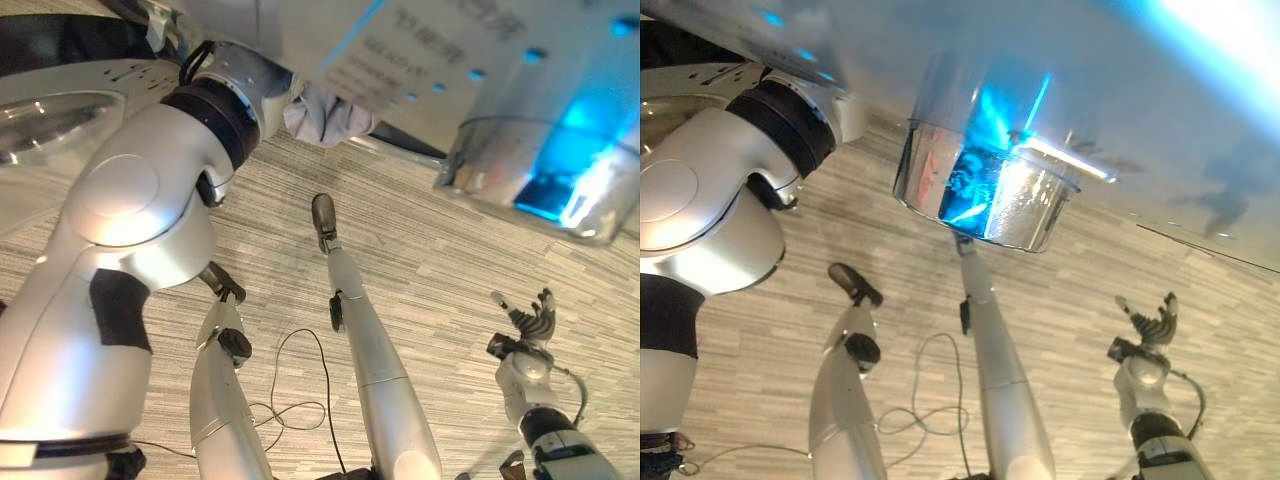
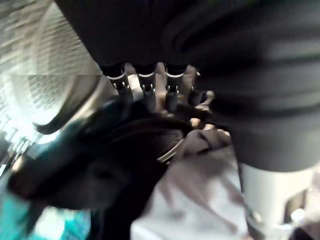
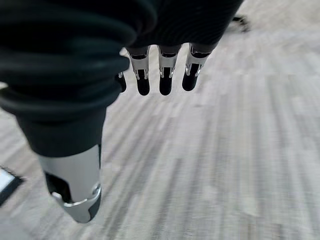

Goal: Grab the laundry basket,head to the washer,open it,put in the laundry and shut it.

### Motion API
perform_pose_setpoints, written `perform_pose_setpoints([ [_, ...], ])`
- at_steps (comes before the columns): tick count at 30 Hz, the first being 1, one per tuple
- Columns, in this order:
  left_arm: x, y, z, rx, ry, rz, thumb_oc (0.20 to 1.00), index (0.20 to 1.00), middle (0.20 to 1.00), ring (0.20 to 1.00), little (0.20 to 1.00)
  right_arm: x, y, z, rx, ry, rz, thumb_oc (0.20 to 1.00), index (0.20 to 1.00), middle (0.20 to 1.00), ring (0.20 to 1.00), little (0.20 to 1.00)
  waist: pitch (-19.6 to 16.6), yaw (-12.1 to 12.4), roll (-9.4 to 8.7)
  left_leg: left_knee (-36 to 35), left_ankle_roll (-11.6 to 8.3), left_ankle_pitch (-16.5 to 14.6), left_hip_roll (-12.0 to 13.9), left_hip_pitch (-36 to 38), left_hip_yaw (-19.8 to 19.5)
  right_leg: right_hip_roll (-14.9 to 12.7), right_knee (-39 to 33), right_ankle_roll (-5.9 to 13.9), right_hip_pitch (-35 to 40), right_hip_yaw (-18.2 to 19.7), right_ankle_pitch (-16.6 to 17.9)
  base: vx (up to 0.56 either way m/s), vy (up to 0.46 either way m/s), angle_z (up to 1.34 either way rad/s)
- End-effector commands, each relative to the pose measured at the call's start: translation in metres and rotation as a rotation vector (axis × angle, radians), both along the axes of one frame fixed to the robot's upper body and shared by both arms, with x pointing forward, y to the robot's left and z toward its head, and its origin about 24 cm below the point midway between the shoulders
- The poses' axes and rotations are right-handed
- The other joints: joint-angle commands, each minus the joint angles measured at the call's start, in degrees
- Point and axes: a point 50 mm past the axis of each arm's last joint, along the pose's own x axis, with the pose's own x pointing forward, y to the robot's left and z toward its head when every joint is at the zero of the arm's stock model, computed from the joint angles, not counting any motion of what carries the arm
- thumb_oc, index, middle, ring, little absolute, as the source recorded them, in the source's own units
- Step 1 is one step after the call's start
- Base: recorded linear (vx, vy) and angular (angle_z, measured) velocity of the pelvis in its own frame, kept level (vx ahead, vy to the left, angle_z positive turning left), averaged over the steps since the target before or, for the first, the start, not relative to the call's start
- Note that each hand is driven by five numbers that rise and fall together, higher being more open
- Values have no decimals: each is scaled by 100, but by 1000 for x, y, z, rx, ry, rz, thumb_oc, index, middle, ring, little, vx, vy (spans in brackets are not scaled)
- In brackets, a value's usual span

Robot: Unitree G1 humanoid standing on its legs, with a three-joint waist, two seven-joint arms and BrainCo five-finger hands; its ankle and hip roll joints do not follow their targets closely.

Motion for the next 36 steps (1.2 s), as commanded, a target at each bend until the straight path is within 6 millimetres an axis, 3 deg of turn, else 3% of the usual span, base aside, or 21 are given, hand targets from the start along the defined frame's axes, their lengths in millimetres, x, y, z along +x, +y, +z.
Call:
perform_pose_setpoints([
  [1, -76, -44, 101, 36, -432, -97, 1000, 1000, 1000, 1000, 1000, -24, -41, 11, -94, 7, -96, 1000, 1000, 1000, 1000, 1000, -240, -355, 458, -483, -579, -61, 893, 1521, -563, 164, 1427, 635, -272, -211, -1175, -17, -7, 4],
  [7, -50, -32, 65, -333, -108, -326, 1000, 1000, 1000, 1000, 1000, -27, -22, -9, -4, 16, -67, 1000, 1000, 1000, 1000, 1000, -160, -194, 475, -457, -542, 49, 791, 1461, -761, 75, 1380, 612, -91, -331, -1196, -20, -17, 4],
  [8, -42, -28, 42, -515, 109, -481, 1000, 1000, 1000, 1000, 1000, -27, -13, -17, 62, 15, -63, 1000, 1000, 1000, 1000, 1000, -82, -77, 479, -497, -529, 89, 710, 1459, -815, 25, 1317, 609, -10, -348, -1188, -42, -21, 4],
  [10, -37, -21, 13, -651, 319, -629, 1000, 1000, 1000, 1000, 1000, -25, -8, -20, 110, 11, -48, 1000, 1000, 1000, 1000, 1000, -26, 19, 544, -569, -523, 152, 616, 1484, -844, -54, 1205, 622, 92, -385, -1155, -43, 18, 7],
  [11, -32, -9, -19, -766, 448, -720, 1000, 1000, 1000, 1000, 1000, -18, 2, -17, 142, -20, -20, 1000, 1000, 1000, 1000, 1000, 55, 122, 551, -638, -512, 190, 531, 1493, -870, -111, 1140, 634, 142, -416, -1121, -42, 43, 28],
  [12, -28, -5, -38, -803, 505, -729, 1000, 1000, 1000, 1000, 1000, -13, 8, -15, 150, -34, 6, 1000, 1000, 1000, 1000, 1000, 87, 152, 545, -672, -499, 188, 493, 1497, -886, -145, 1114, 641, 173, -437, -1103, -42, 50, 47],
  [13, -28, 13, -59, -857, 542, -749, 1000, 1000, 1000, 1000, 1000, -16, 6, -17, 118, -15, -9, 1000, 1000, 1000, 1000, 1000, 135, 192, 540, -718, -491, 214, 442, 1517, -914, -179, 1075, 659, 224, -461, -1084, -22, 26, 60],
  [15, -28, 13, -59, -857, 542, -749, 1000, 1000, 1000, 1000, 1000, -16, 6, -17, 118, -15, -9, 1000, 1000, 1000, 1000, 1000, 135, 187, 540, -720, -491, 215, 441, 1518, -915, -181, 1074, 659, 225, -462, -1084, -22, 39, 52],
  [16, -22, 59, -147, -1091, 728, -661, 1000, 1000, 1000, 1000, 1000, -25, 16, -25, 166, -17, 49, 1000, 1000, 1000, 1000, 1000, 298, 328, 399, -783, -441, 205, 356, 1438, -1013, -292, 1005, 682, 356, -587, -1063, -38, 63, 27],
  [17, -22, 61, -148, -1094, 730, -656, 1000, 1000, 1000, 1000, 1000, -26, 16, -25, 165, -13, 52, 1000, 1000, 1000, 1000, 1000, 263, 296, 402, -795, -436, 234, 341, 1410, -1025, -304, 981, 678, 344, -595, -1037, -42, 103, 2],
  [18, -35, 83, -191, -1198, 826, -631, 1000, 1000, 1000, 1000, 1000, -27, 22, -24, 141, -9, 88, 1000, 1000, 1000, 1000, 1000, 288, 437, 404, -840, -421, 285, 262, 1362, -1122, -372, 928, 681, 426, -655, -1001, -11, 43, -7],
  [19, -36, 85, -193, -1202, 828, -628, 1000, 1000, 1000, 1000, 1000, -27, 22, -25, 139, -5, 90, 1000, 1000, 1000, 1000, 1000, 272, 415, 408, -846, -420, 289, 260, 1366, -1130, -374, 919, 682, 438, -664, -998, -10, 87, -4],
  [20, -42, 74, -217, -1291, 940, -658, 1000, 1000, 1000, 1000, 1000, -6, 46, -20, 123, -21, 108, 1000, 1000, 1000, 1000, 1000, 291, 533, 499, -910, -395, 325, 186, 1379, -1188, -442, 917, 676, 483, -699, -991, -6, 47, 15],
  [21, -42, 74, -217, -1291, 940, -658, 1000, 1000, 1000, 1000, 1000, -6, 46, -19, 123, -21, 108, 1000, 1000, 1000, 1000, 1000, 292, 527, 499, -912, -395, 328, 184, 1377, -1191, -445, 915, 676, 483, -702, -990, 17, 206, 35],
  [22, -57, 67, -233, -1343, 1026, -723, 1000, 1000, 1000, 1000, 1000, 59, 79, 20, 98, -55, 126, 1000, 1000, 1000, 1000, 1000, 263, 950, 928, -1016, -332, 393, -34, 1390, -1283, -608, 1006, 700, 570, -736, -1055, 21, 181, 45],
  [25, -79, 95, -252, -1426, 1138, -762, 1000, 1000, 1000, 1000, 1000, 82, 63, 50, 116, -80, 94, 1000, 1000, 1000, 1000, 1000, 293, 1299, 1078, -1163, -310, 486, -206, 1389, -1433, -760, 1055, 725, 658, -866, -1106, 11, 112, 51],
  [28, -86, 101, -258, -1440, 1174, -760, 1000, 1000, 1000, 1000, 1000, 86, 60, 55, 114, -76, 96, 1000, 1000, 1000, 1000, 1000, 266, 1383, 1101, -1200, -307, 514, -241, 1352, -1467, -798, 1068, 732, 652, -902, -1115, 17, 37, 57],
  [29, -88, 107, -265, -1445, 1212, -732, 1000, 1000, 1000, 1000, 1000, 89, 39, 66, 172, -100, 10, 1000, 1000, 1000, 1000, 1000, 201, 1598, 1179, -1297, -305, 595, -335, 1233, -1597, -889, 1110, 758, 633, -982, -1167, 44, 53, 24],
  [31, -89, 112, -266, -1435, 1209, -717, 1000, 1000, 1000, 1000, 1000, 89, 29, 73, 174, -111, -29, 1000, 1000, 1000, 1000, 1000, 163, 1692, 1241, -1376, -303, 633, -372, 1218, -1629, -932, 1143, 771, 595, -991, -1199, 42, 49, 1],
  [36, -90, 125, -281, -1424, 1221, -608, 1000, 1000, 1000, 1000, 1000, 79, 29, 53, 137, -34, -2, 1000, 1000, 1000, 1000, 1000, 164, 1696, 1211, -1443, -284, 673, -381, 1271, -1614, -912, 1183, 763, 597, -983, -1215, 20, 29, -2],
])
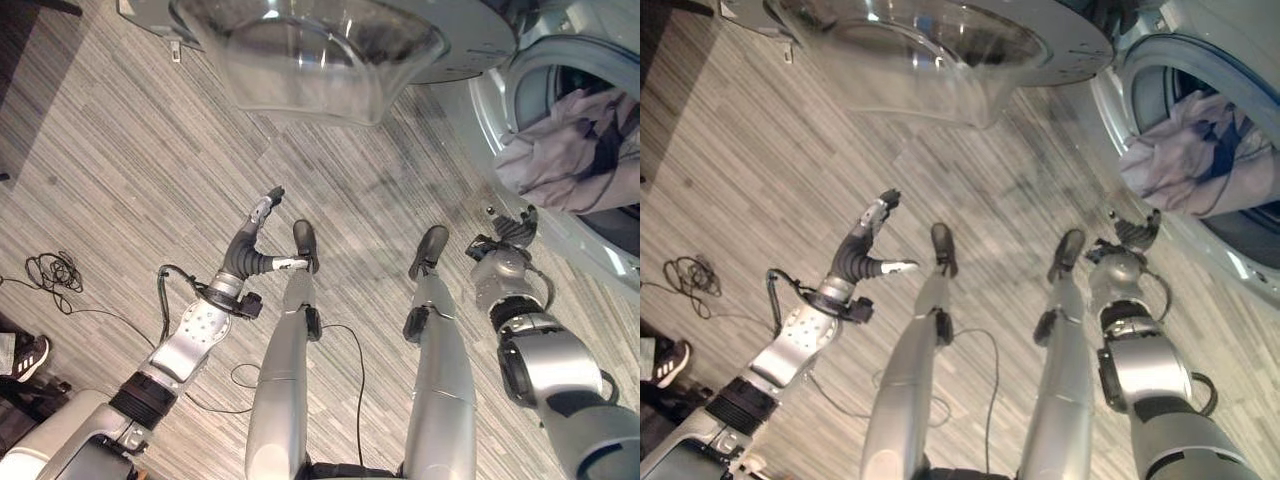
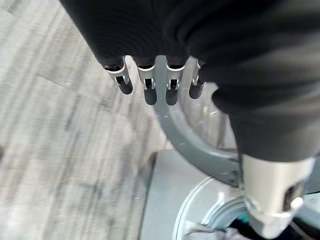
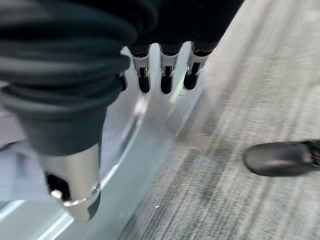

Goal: Grab the laundry basket,head to the washer,open it,put in the laundry and shut it.

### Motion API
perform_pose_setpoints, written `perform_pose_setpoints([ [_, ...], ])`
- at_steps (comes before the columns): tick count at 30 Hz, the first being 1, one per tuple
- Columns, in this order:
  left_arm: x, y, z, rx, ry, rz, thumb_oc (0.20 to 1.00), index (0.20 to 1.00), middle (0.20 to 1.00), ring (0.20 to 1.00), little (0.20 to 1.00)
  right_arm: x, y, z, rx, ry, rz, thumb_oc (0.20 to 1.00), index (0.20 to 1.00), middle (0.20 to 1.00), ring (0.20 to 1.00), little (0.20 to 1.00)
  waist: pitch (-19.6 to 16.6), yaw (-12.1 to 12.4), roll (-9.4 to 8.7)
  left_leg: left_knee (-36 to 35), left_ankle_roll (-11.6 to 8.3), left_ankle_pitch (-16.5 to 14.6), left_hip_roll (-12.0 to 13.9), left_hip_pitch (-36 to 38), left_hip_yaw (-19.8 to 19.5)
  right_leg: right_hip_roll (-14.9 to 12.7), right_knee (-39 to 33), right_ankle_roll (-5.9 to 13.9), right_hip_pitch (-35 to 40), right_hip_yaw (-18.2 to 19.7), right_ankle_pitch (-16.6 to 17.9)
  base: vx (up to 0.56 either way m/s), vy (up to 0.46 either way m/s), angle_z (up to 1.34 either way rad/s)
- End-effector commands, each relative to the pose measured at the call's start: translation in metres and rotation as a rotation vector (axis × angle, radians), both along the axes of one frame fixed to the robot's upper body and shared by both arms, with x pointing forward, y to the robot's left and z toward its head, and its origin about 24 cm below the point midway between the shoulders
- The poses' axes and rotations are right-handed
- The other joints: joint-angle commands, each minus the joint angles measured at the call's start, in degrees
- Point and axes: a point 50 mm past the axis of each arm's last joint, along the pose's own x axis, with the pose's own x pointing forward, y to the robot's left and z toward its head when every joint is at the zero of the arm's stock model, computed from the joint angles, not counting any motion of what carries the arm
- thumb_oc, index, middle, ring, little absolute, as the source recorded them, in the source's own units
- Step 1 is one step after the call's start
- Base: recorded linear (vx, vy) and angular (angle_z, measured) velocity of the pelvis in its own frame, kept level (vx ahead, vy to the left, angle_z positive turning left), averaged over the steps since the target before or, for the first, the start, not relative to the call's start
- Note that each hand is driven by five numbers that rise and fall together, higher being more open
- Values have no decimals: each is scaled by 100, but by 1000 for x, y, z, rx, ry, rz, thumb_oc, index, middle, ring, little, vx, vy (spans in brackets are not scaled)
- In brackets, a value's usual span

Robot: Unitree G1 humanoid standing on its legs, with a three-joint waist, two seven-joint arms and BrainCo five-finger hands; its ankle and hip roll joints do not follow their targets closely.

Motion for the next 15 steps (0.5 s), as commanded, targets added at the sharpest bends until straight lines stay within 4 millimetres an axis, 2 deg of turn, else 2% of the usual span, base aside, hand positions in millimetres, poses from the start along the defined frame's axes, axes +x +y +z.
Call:
perform_pose_setpoints([
  [1, -8, -14, -2, -10, -18, -68, 1000, 1000, 1000, 1000, 1000, -23, -12, -34, -28, 95, -22, 1000, 1000, 1000, 1000, 1000, -162, -61, 355, 221, -531, -564, 748, 346, -232, 103, 650, 375, -523, 217, -634, 9, 8, -3],
  [6, -5, -16, -10, 0, 14, -56, 1000, 1000, 1000, 1000, 1000, -46, -23, -67, 89, 162, -104, 1000, 1000, 1000, 1000, 1000, -132, -164, 300, 221, -533, -580, 732, 378, -245, 101, 655, 388, -480, 216, -653, 0, 0, -1],
  [8, -3, -17, -8, -1, 6, -58, 1000, 1000, 1000, 1000, 1000, -48, -31, -64, 103, 156, -140, 1000, 1000, 1000, 1000, 1000, -129, -163, 311, 212, -530, -581, 724, 364, -257, 91, 652, 401, -501, 225, -657, 5, -4, -6],
  [12, -4, -18, -4, -3, -6, -71, 1000, 1000, 1000, 1000, 1000, -33, -62, -9, 15, 48, -210, 1000, 1000, 1000, 1000, 1000, -156, -64, 384, 185, -531, -556, 675, 316, -277, 30, 682, 438, -572, 244, -640, 8, -2, -8],
  [14, -4, -17, -5, -4, -2, -70, 1000, 1000, 1000, 1000, 1000, -29, -64, 4, -8, 21, -208, 1000, 1000, 1000, 1000, 1000, -164, -37, 401, 161, -534, -538, 669, 314, -283, 32, 695, 438, -583, 246, -650, -25, -8, 0],
  [15, -4, -17, -5, -5, -2, -70, 1000, 1000, 1000, 1000, 1000, -27, -66, 9, -14, 5, -208, 1000, 1000, 1000, 1000, 1000, -135, -37, 392, 167, -503, -417, 657, 242, -250, 23, 674, 368, -638, 209, -536, -49, -17, 3],
])
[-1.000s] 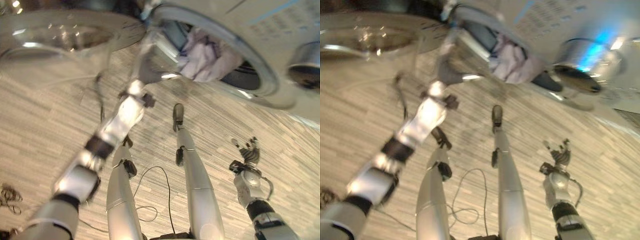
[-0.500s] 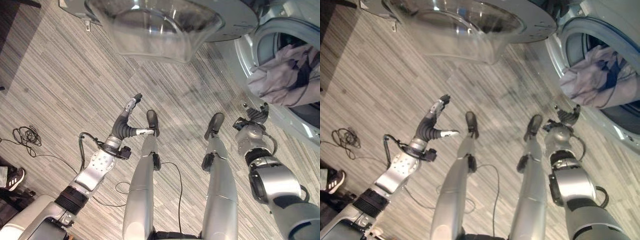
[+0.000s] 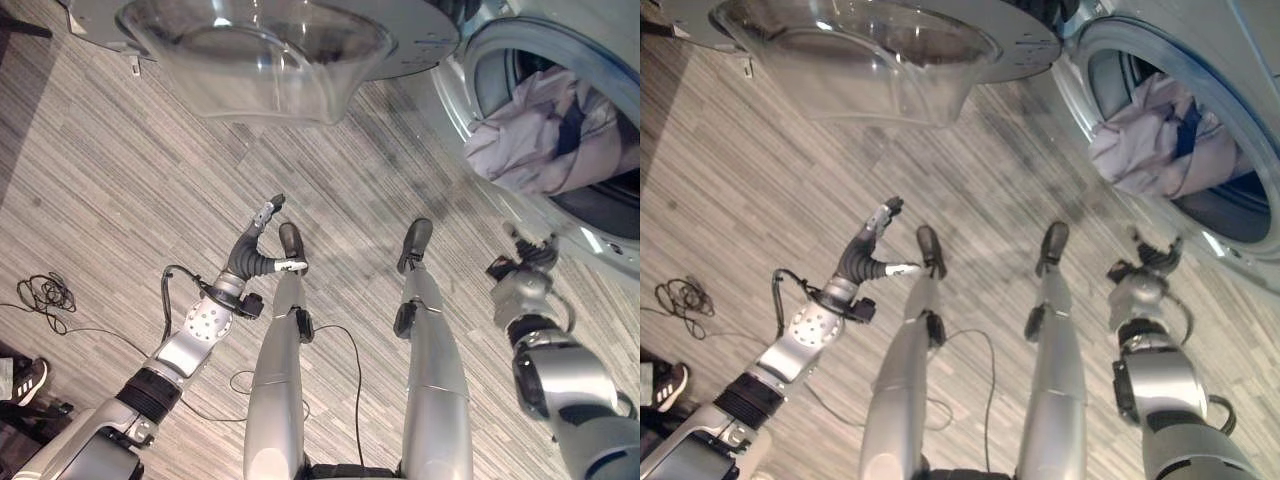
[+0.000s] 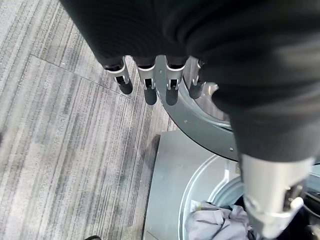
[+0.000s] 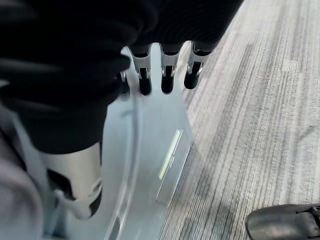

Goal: Grab the laundry basket,head to the washer,open it,put in the laundry and shut it.

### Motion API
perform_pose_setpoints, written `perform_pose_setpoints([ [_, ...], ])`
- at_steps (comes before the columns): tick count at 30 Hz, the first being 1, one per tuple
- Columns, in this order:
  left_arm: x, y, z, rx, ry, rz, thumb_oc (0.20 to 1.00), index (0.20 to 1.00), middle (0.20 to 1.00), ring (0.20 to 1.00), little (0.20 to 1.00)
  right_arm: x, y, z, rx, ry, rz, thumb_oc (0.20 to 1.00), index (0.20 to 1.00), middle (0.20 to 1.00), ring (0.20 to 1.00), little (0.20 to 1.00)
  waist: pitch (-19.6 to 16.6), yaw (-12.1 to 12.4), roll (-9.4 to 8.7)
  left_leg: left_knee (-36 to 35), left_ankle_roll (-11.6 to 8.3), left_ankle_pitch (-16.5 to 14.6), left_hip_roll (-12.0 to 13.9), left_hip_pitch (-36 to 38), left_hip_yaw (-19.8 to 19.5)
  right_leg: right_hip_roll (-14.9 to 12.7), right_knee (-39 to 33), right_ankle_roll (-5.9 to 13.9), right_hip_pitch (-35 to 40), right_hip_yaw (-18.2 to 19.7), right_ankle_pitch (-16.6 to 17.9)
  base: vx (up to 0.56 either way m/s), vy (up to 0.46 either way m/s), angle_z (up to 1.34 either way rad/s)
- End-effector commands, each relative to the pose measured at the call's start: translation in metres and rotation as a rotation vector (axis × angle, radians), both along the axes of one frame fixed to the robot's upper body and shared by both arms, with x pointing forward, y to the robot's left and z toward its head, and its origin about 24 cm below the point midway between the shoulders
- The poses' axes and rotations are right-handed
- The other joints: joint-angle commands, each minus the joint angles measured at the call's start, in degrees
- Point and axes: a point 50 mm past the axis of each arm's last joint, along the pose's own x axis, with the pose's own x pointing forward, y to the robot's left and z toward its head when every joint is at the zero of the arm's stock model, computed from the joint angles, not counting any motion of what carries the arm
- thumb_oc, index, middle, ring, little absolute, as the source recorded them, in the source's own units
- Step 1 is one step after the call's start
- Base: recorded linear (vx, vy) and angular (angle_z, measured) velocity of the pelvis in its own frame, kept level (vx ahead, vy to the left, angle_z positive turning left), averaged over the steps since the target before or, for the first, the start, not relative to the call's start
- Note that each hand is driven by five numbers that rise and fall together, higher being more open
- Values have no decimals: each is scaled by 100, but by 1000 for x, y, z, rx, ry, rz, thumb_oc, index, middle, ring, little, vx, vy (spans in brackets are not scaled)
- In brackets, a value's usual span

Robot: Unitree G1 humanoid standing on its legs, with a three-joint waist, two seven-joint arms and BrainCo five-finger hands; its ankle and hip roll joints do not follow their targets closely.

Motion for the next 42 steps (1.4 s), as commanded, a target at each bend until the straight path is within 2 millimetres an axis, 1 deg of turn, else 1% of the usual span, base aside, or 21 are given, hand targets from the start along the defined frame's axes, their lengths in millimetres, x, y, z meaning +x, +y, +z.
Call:
perform_pose_setpoints([
  [1, -9, -14, -3, -17, -11, -66, 1000, 1000, 1000, 1000, 1000, -10, -28, 17, -99, -38, -56, 1000, 1000, 1000, 1000, 1000, -143, 119, 347, 358, -404, -554, 493, 227, -282, -168, 728, 453, -533, 196, -562, -40, -34, 4],
  [2, -8, -17, -3, -21, -10, -74, 1000, 1000, 1000, 1000, 1000, -8, -30, 24, -92, -57, -70, 1000, 1000, 1000, 1000, 1000, -142, 134, 356, 349, -413, -553, 492, 232, -309, -165, 756, 448, -524, 190, -599, 19, -31, 5],
  [6, -6, -25, -3, -32, -2, -97, 1000, 1000, 1000, 1000, 1000, -3, -25, 29, -20, -97, -96, 1000, 1000, 1000, 1000, 1000, -160, 203, 411, 257, -425, -490, 478, 234, -390, -194, 808, 446, -531, 131, -642, 17, -18, 5],
  [7, -6, -28, -4, -31, 2, -102, 1000, 1000, 1000, 1000, 1000, 0, -21, 29, 22, -114, -103, 1000, 1000, 1000, 1000, 1000, -172, 226, 434, 242, -423, -485, 469, 236, -407, -198, 834, 449, -541, 126, -653, 20, 4, 6],
  [11, -3, -33, -3, -48, 10, -107, 1000, 1000, 1000, 1000, 1000, 9, -8, 34, 74, -153, -81, 1000, 1000, 1000, 1000, 1000, -184, 289, 474, 247, -426, -489, 452, 216, -443, -201, 874, 443, -545, 107, -683, 3, 1, 2],
  [14, -2, -34, -2, -55, 4, -103, 1000, 1000, 1000, 1000, 1000, 13, -6, 44, 93, -191, -85, 1000, 1000, 1000, 1000, 1000, -189, 330, 493, 220, -439, -469, 444, 211, -461, -209, 900, 448, -563, 97, -695, -1, -3, 2],
  [17, -1, -35, -1, -54, 2, -100, 1000, 1000, 1000, 1000, 1000, 15, -7, 51, 106, -217, -92, 1000, 1000, 1000, 1000, 1000, -198, 349, 502, 200, -444, -454, 440, 207, -473, -209, 910, 451, -576, 96, -701, 0, 0, 0],
  [19, 0, -37, -1, -56, 4, -104, 1000, 1000, 1000, 1000, 1000, 17, -6, 59, 165, -281, -105, 1000, 1000, 1000, 1000, 1000, -208, 361, 491, 163, -450, -433, 444, 208, -485, -206, 918, 453, -592, 90, -702, 3, -4, 2],
  [23, 1, -40, -1, -60, 11, -111, 1000, 1000, 1000, 1000, 1000, 22, -2, 71, 199, -333, -104, 1000, 1000, 1000, 1000, 1000, -209, 373, 452, 175, -456, -438, 449, 205, -499, -201, 922, 441, -571, 82, -716, 0, 0, 0],
  [24, 1, -41, 0, -63, 12, -115, 1000, 1000, 1000, 1000, 1000, 23, -2, 73, 211, -350, -106, 922, 922, 922, 922, 922, -205, 374, 448, 179, -460, -436, 446, 207, -511, -204, 920, 440, -558, 76, -716, 0, 0, 0],
  [25, 1, -43, 0, -64, 12, -120, 1000, 1000, 1000, 1000, 1000, 24, -2, 76, 219, -363, -106, 511, 511, 511, 511, 511, -206, 376, 442, 174, -463, -434, 444, 208, -521, -204, 918, 444, -551, 73, -718, 0, 0, 0],
  [26, 1, -43, 0, -67, 14, -122, 1000, 1000, 1000, 1000, 1000, 24, -2, 79, 216, -373, -107, 269, 269, 269, 269, 269, -205, 380, 439, 164, -464, -426, 445, 215, -528, -213, 921, 448, -542, 63, -719, 0, 0, 0],
  [27, 1, -44, 0, -69, 16, -126, 1000, 1000, 1000, 1000, 1000, 24, -3, 82, 212, -387, -103, 200, 200, 200, 200, 200, -203, 383, 432, 155, -467, -421, 443, 219, -532, -216, 918, 451, -537, 60, -717, 0, 0, 0],
  [29, 1, -45, 0, -66, 14, -132, 1000, 1000, 1000, 1000, 1000, 26, -2, 90, 200, -425, -75, 200, 200, 200, 200, 200, -188, 380, 430, 105, -470, -394, 441, 240, -539, -211, 923, 452, -537, 58, -709, 0, 0, 0],
  [32, 2, -43, 1, -65, 12, -129, 1000, 1000, 1000, 1000, 1000, 28, 0, 94, 188, -450, -38, 200, 200, 200, 200, 200, -187, 382, 398, 68, -481, -372, 444, 261, -542, -209, 900, 442, -522, 56, -707, -3, -10, 3],
  [35, 3, -42, 1, -59, 16, -128, 1000, 1000, 1000, 1000, 1000, 35, 14, 100, 226, -512, 42, 200, 200, 200, 200, 200, -185, 365, 335, 25, -488, -356, 450, 300, -562, -201, 866, 434, -479, 31, -678, -5, -14, 5],
  [38, 2, -40, -2, -50, 30, -126, 1000, 1000, 1000, 1000, 1000, 42, 30, 113, 206, -566, 137, 200, 200, 200, 200, 200, -187, 348, 281, 17, -493, -341, 459, 334, -563, -198, 851, 429, -437, 13, -659, 20, -2, 0],
  [39, 2, -39, -4, -47, 39, -127, 1000, 1000, 1000, 1000, 1000, 44, 35, 121, 202, -598, 166, 200, 200, 200, 200, 200, -229, 351, 275, -10, -523, -441, 465, 415, -590, -182, 852, 496, -364, 59, -773, 63, -4, 1],
  [40, 1, -37, -5, -42, 44, -122, 1000, 1000, 1000, 1000, 1000, 45, 41, 126, 202, -631, 195, 200, 200, 200, 200, 200, -226, 328, 258, -27, -528, -435, 473, 452, -588, -174, 836, 491, -328, 53, -771, 0, 0, 0],
  [41, 0, -32, -8, -36, 58, -112, 1000, 1000, 1000, 1000, 1000, 45, 47, 148, 196, -728, 229, 200, 200, 200, 200, 200, -195, 294, 207, -27, -512, -330, 481, 445, -557, -173, 792, 417, -326, 1, -651, 0, 0, 0],
  [42, 0, -32, -8, -36, 58, -111, 1000, 1000, 1000, 1000, 1000, 45, 48, 148, 196, -728, 230, 200, 200, 200, 200, 200, -224, 294, 218, -54, -536, -423, 489, 511, -587, -157, 802, 484, -275, 51, -758, -62, -5, 5],
])
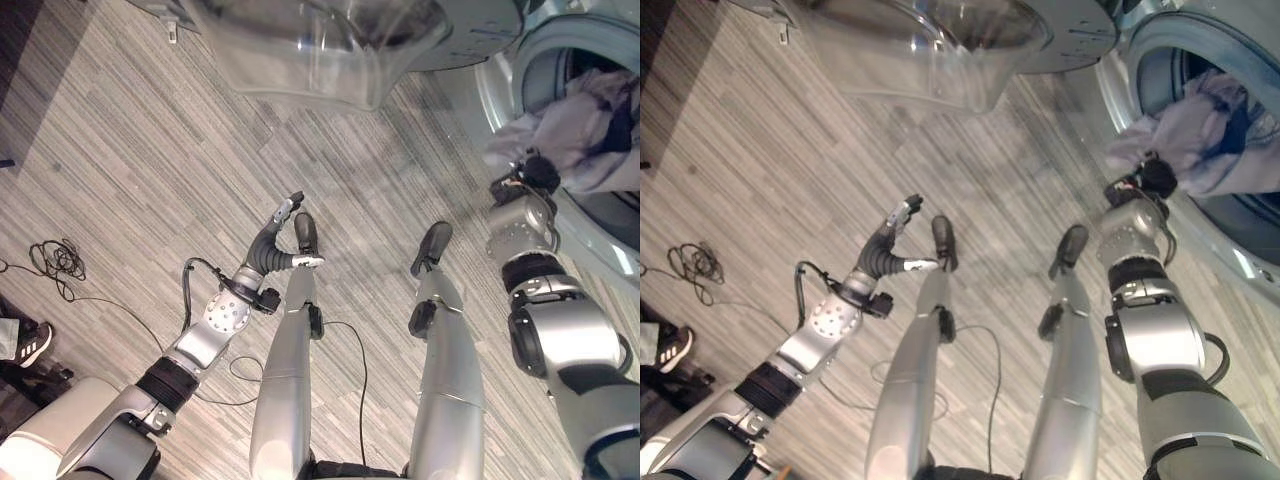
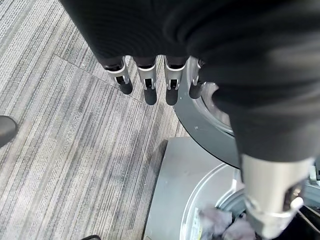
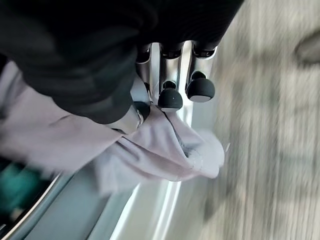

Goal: Grab the laundry basket,head to the washer,open it,put in the laundry and shut it.

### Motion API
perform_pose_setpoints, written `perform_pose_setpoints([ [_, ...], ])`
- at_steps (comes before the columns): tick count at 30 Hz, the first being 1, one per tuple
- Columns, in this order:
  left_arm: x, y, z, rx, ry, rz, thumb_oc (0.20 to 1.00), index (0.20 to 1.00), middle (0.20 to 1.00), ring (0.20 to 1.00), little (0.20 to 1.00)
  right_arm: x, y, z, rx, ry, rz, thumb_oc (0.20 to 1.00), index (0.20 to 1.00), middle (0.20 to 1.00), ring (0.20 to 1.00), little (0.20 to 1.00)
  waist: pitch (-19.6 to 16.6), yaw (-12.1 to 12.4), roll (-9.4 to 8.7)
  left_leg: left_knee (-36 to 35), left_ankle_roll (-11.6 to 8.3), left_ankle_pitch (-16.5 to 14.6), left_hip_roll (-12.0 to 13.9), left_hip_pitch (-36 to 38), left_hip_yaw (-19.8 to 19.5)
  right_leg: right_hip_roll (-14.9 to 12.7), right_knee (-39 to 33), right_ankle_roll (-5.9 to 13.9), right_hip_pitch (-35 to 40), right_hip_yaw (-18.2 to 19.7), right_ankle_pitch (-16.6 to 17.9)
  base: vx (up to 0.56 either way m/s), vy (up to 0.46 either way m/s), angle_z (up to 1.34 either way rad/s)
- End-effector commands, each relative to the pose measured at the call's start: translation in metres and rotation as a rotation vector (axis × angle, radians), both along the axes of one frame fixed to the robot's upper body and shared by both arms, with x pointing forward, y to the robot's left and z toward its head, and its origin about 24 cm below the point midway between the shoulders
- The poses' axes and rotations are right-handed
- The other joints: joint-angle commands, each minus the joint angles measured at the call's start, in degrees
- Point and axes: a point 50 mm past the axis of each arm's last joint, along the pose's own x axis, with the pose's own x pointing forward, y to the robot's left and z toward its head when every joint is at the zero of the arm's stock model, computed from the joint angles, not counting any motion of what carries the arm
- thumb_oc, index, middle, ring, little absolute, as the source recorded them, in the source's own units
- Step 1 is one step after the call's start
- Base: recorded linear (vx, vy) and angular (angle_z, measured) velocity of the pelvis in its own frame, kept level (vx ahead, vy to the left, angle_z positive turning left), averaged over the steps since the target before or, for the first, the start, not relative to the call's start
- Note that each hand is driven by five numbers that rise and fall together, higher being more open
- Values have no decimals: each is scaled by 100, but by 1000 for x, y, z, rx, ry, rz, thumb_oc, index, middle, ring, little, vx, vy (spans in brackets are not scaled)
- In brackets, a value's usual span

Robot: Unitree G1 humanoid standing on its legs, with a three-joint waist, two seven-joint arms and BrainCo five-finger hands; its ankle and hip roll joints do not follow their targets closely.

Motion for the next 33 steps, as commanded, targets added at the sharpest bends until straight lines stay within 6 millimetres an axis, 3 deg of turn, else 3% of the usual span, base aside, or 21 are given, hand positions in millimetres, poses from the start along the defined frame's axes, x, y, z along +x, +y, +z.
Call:
perform_pose_setpoints([
  [1, -9, -8, -7, -16, 22, -58, 1000, 1000, 1000, 1000, 1000, -6, -11, 35, -28, -196, -30, 200, 200, 200, 200, 200, -218, 22, 67, 270, -423, -626, 499, 304, -223, -84, 188, 516, -282, 227, -317, -1, 7, 7],
  [2, -9, -6, -9, -11, 26, -48, 1000, 1000, 1000, 1000, 1000, -9, -11, 52, -17, -264, -38, 200, 200, 200, 200, 200, -239, 10, 53, 248, -429, -611, 502, 316, -225, -76, 161, 515, -266, 223, -298, -54, 12, 7],
  [4, -9, -1, -11, -3, 39, -26, 1000, 1000, 1000, 1000, 1000, -27, -27, 110, 35, -486, -134, 200, 200, 200, 200, 200, -284, -12, 15, 105, -457, -558, 519, 459, -222, -62, 116, 528, -179, 224, -298, 8, 9, 3],
  [5, -9, 0, -11, -6, 41, -21, 1000, 1000, 1000, 1000, 1000, -33, -30, 126, 45, -544, -158, 200, 200, 200, 200, 200, -286, -14, 10, 70, -465, -550, 516, 504, -217, -62, 107, 533, -153, 218, -303, 0, 0, 0],
  [7, -8, 1, -11, -10, 44, -14, 1000, 1000, 1000, 1000, 1000, -49, -44, 151, 27, -608, -249, 200, 200, 200, 200, 200, -298, -29, 0, 5, -482, -531, 515, 577, -222, -67, 82, 541, -100, 198, -313, 0, 0, 0],
  [8, -8, 0, -10, -11, 42, -15, 1000, 1000, 1000, 1000, 1000, -50, -43, 153, 25, -608, -253, 200, 200, 200, 200, 200, -279, -27, 11, -5, -482, -526, 516, 588, -222, -66, 80, 542, -92, 195, -313, 8, -1, 3],
  [9, -8, 0, -10, -3, 37, -13, 1000, 1000, 1000, 1000, 1000, -64, -65, 166, -21, -572, -397, 200, 200, 200, 200, 200, -323, -2, 11, -33, -494, -501, 506, 613, -252, -77, 100, 545, -79, 185, -341, 10, -2, 4],
  [10, -8, -1, -8, -3, 25, -14, 1000, 1000, 1000, 1000, 1000, -69, -73, 172, -67, -529, -463, 200, 200, 200, 200, 200, -319, 12, 47, -60, -496, -484, 503, 616, -266, -88, 128, 544, -91, 175, -357, 10, 0, 4],
  [13, -8, 0, -3, -11, -1, -9, 1000, 1000, 1000, 1000, 1000, -85, -115, 164, -180, -290, -662, 200, 200, 200, 200, 200, -355, 75, 109, -155, -501, -420, 484, 610, -300, -120, 207, 548, -140, 151, -403, 2, 0, 1],
  [14, -8, 1, -1, -18, -10, -5, 1000, 1000, 1000, 1000, 1000, -91, -132, 153, -138, -219, -696, 200, 200, 200, 200, 200, -354, 73, 136, -206, -505, -399, 484, 602, -292, -127, 222, 550, -162, 138, -415, 10, -7, 4],
  [15, -9, 4, 0, -18, -11, 3, 1000, 1000, 1000, 1000, 1000, -108, -162, 139, -79, -119, -754, 200, 200, 200, 200, 200, -394, 121, 155, -350, -520, -325, 487, 594, -295, -132, 248, 562, -230, 115, -427, 18, -5, 7],
  [16, -9, 6, -1, -13, -7, 10, 1000, 1000, 1000, 1000, 1000, -115, -173, 132, -94, -49, -785, 200, 200, 200, 200, 200, -408, 133, 169, -418, -530, -285, 490, 593, -294, -126, 260, 565, -263, 110, -436, 18, -10, 8],
  [22, -9, 5, -1, -15, -8, 10, 1000, 1000, 1000, 1000, 1000, -116, -173, 133, -96, -51, -785, 200, 200, 200, 200, 200, -409, 131, 182, -427, -530, -280, 491, 590, -292, -125, 262, 565, -272, 111, -437, 2, -1, 4],
  [23, -10, 6, -4, -3, 1, 12, 1000, 1000, 1000, 1000, 1000, -122, -181, 126, -145, 26, -825, 200, 200, 200, 200, 200, -407, 148, 174, -464, -535, -256, 483, 598, -292, -127, 270, 568, -277, 103, -440, 0, 0, 0],
  [24, -12, 9, -6, 22, 0, 16, 1000, 1000, 1000, 1000, 1000, -130, -195, 98, -269, 260, -872, 200, 200, 200, 200, 200, -397, 176, 225, -521, -532, -211, 485, 615, -273, -114, 290, 550, -306, 126, -460, 9, -74, -1],
  [25, -16, 9, -9, 31, 27, -51, 1000, 1000, 1000, 1000, 1000, -118, -195, 52, -472, 584, -631, 1000, 1000, 1000, 1000, 1000, -400, 276, 178, -507, -524, -188, 511, 639, -246, -102, 328, 514, -309, 116, -475, 14, -81, -1],
  [27, -16, 10, -10, 8, 47, -57, 1000, 1000, 1000, 1000, 1000, -110, -188, 58, -477, 528, -620, 1000, 1000, 1000, 1000, 1000, -451, 259, 178, -533, -540, -279, 514, 742, -255, -80, 310, 588, -246, 217, -561, 31, -35, 1],
  [30, -15, 9, -13, -4, 55, -47, 1000, 1000, 1000, 1000, 1000, -60, -133, 54, -648, 383, -455, 1000, 1000, 1000, 1000, 1000, -361, 241, 171, -490, -487, -204, 522, 735, -175, -82, 251, 521, -242, 205, -379, -38, 27, -4],
  [33, -11, 11, -12, -10, 37, -2, 1000, 1000, 1000, 1000, 1000, -27, -72, 41, -832, 278, -281, 1000, 1000, 1000, 1000, 1000, -266, 122, 114, -403, -468, -244, 533, 724, -157, -58, 241, 505, -223, 216, -323, -27, 12, -5],
])
